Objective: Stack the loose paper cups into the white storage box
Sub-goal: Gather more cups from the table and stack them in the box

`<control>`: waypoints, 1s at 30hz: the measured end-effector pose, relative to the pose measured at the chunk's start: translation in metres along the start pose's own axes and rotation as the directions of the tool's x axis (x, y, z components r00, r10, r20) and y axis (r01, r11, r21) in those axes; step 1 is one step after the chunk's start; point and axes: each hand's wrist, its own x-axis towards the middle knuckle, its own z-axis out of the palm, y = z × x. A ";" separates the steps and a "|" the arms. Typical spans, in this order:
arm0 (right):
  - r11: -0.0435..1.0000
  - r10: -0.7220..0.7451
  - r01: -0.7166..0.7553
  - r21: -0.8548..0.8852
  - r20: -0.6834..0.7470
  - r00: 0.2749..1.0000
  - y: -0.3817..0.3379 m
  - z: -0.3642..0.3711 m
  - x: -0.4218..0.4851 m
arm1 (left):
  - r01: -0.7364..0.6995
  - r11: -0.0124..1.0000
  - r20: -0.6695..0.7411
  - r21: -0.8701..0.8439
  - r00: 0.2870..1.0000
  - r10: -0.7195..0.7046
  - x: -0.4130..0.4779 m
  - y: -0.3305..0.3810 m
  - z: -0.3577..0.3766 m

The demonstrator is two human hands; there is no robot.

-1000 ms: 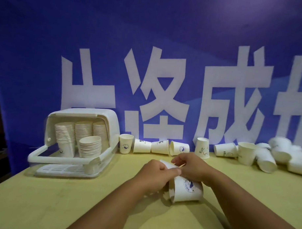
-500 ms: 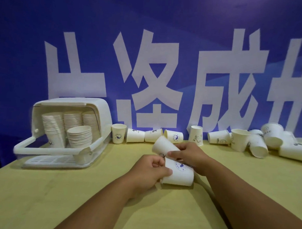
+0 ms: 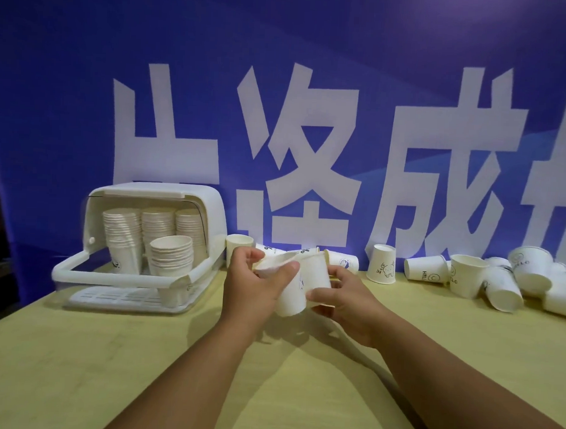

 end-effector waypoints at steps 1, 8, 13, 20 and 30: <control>1.000 0.000 0.000 0.028 0.011 1.000 -0.002 0.006 0.002 | 0.006 1.000 0.005 -0.004 1.000 -0.006 0.001 0.001 -0.003; 0.988 -0.073 0.067 0.138 0.035 0.997 -0.024 0.047 0.032 | -0.179 0.980 -0.117 0.089 0.975 0.189 0.038 0.029 -0.056; 0.952 -0.134 0.113 0.285 0.056 0.989 -0.034 0.096 0.059 | -0.284 0.949 -0.267 0.138 0.912 0.312 0.090 0.038 -0.122; 0.937 -0.195 0.172 0.303 0.046 0.980 -0.039 0.162 0.103 | -0.245 0.948 -0.262 0.202 0.919 0.293 0.123 -0.011 -0.149; 0.907 -0.378 0.385 0.168 -0.072 0.923 -0.053 0.209 0.127 | -0.166 0.791 -0.055 0.589 0.968 0.244 0.119 -0.032 -0.161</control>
